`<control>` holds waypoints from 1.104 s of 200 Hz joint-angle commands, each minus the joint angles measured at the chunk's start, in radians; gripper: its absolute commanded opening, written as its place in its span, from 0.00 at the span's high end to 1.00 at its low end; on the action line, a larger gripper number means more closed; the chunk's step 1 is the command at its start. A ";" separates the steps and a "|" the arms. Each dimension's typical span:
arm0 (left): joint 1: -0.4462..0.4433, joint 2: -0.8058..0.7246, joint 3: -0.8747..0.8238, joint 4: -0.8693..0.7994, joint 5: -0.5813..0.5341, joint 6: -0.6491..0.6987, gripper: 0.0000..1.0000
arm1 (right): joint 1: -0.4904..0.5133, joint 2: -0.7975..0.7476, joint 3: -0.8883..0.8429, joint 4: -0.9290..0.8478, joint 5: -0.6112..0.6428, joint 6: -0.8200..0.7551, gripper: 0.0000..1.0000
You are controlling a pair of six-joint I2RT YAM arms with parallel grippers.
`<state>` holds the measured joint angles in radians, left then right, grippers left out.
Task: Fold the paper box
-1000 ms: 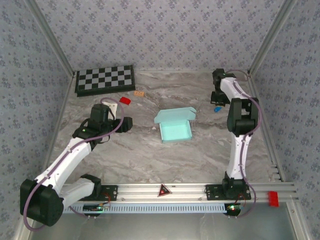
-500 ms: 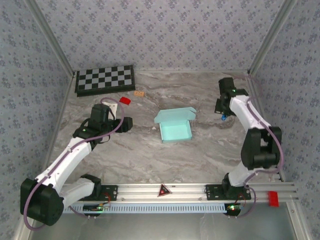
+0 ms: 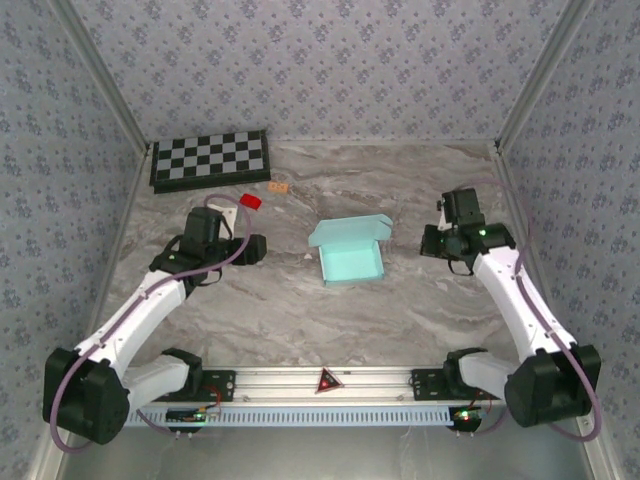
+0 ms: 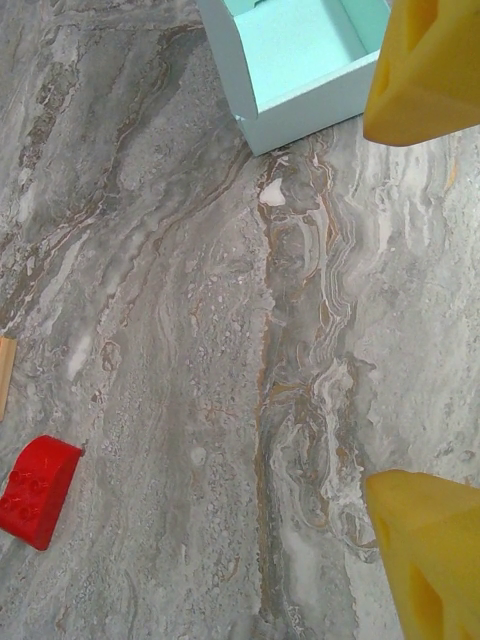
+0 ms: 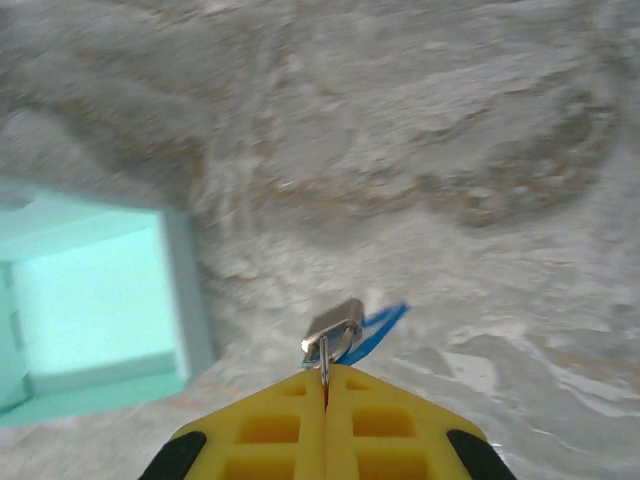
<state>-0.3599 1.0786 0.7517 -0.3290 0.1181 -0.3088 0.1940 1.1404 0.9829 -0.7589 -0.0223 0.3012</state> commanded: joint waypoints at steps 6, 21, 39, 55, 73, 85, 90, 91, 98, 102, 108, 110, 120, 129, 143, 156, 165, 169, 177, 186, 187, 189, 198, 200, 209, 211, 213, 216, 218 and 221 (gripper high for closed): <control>0.006 0.007 0.031 0.031 -0.005 -0.008 0.16 | 0.087 -0.015 -0.043 0.070 -0.099 -0.024 1.00; 0.006 0.010 0.028 0.034 -0.006 -0.009 0.16 | 0.154 -0.011 -0.055 0.110 -0.085 -0.010 1.00; 0.006 0.015 0.031 0.037 -0.003 -0.010 0.16 | 0.232 -0.003 -0.074 0.182 -0.043 0.017 1.00; 0.006 0.023 0.034 0.037 0.001 -0.011 0.16 | 0.284 0.019 -0.076 0.240 -0.043 0.038 1.00; 0.006 0.034 0.044 0.032 0.004 -0.010 0.16 | 0.323 0.059 -0.069 0.284 -0.051 0.051 1.00; 0.006 0.038 0.044 0.033 0.004 -0.012 0.16 | 0.339 0.094 -0.063 0.304 -0.060 0.059 1.00; 0.006 0.037 0.044 0.034 0.004 -0.013 0.16 | 0.345 0.109 -0.060 0.312 -0.064 0.059 1.00; 0.006 0.037 0.044 0.034 0.004 -0.013 0.16 | 0.345 0.112 -0.059 0.315 -0.065 0.060 1.00; 0.005 0.039 0.044 0.037 0.003 -0.015 0.16 | 0.354 0.132 -0.055 0.328 -0.068 0.064 1.00; 0.005 0.040 0.044 0.038 0.005 -0.016 0.16 | 0.358 0.141 -0.053 0.337 -0.070 0.067 1.00; 0.006 0.040 0.044 0.038 0.006 -0.015 0.16 | 0.367 0.158 -0.053 0.354 -0.071 0.069 1.00; 0.006 0.040 0.044 0.039 0.007 -0.016 0.16 | 0.371 0.164 -0.053 0.359 -0.072 0.071 1.00; 0.006 0.040 0.044 0.040 0.007 -0.016 0.16 | 0.380 0.187 -0.052 0.383 -0.074 0.076 1.00; 0.006 0.041 0.044 0.039 0.009 -0.017 0.16 | 0.390 0.207 -0.054 0.405 -0.075 0.085 1.00; 0.006 0.044 0.045 0.038 0.012 -0.017 0.16 | 0.411 0.235 -0.059 0.440 -0.075 0.103 1.00; 0.006 0.046 0.045 0.036 0.012 -0.015 0.16 | 0.429 0.254 -0.069 0.471 -0.075 0.115 1.00; 0.006 0.047 0.045 0.034 0.013 -0.014 0.16 | 0.441 0.264 -0.079 0.498 -0.073 0.122 1.00; 0.005 0.047 0.045 0.033 0.013 -0.014 0.16 | 0.447 0.268 -0.082 0.509 -0.071 0.124 1.00; 0.006 0.047 0.044 0.033 0.015 -0.012 0.16 | 0.457 0.274 -0.092 0.528 -0.069 0.128 1.00; 0.006 0.049 0.045 0.033 0.018 -0.012 0.16 | 0.465 0.282 -0.105 0.551 -0.062 0.139 1.00; 0.006 0.049 0.045 0.033 0.018 -0.012 0.16 | 0.466 0.282 -0.106 0.553 -0.061 0.139 1.00; 0.006 0.049 0.045 0.033 0.018 -0.012 0.16 | 0.467 0.283 -0.109 0.561 -0.059 0.142 1.00; 0.006 0.049 0.045 0.033 0.020 -0.013 0.16 | 0.473 0.290 -0.123 0.586 -0.055 0.150 1.00; 0.006 0.049 0.045 0.033 0.019 -0.012 0.16 | 0.474 0.291 -0.127 0.591 -0.054 0.152 1.00; 0.005 0.050 0.045 0.035 0.021 -0.012 0.16 | 0.478 0.298 -0.140 0.607 -0.049 0.161 1.00; 0.006 0.050 0.044 0.035 0.020 -0.012 0.16 | 0.478 0.300 -0.142 0.611 -0.048 0.163 1.00; 0.006 0.051 0.044 0.035 0.020 -0.012 0.16 | 0.480 0.301 -0.145 0.614 -0.048 0.163 1.00; 0.006 0.051 0.045 0.036 0.021 -0.013 0.16 | 0.479 0.303 -0.147 0.616 -0.045 0.165 1.00; 0.006 0.052 0.045 0.035 0.020 -0.014 0.16 | 0.480 0.305 -0.149 0.617 -0.044 0.167 1.00; 0.006 0.053 0.045 0.035 0.021 -0.012 0.16 | 0.481 0.308 -0.151 0.620 -0.043 0.167 1.00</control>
<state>-0.3599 1.1263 0.7547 -0.3107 0.1196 -0.3164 0.6651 1.4235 0.8665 -0.1970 -0.0841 0.4297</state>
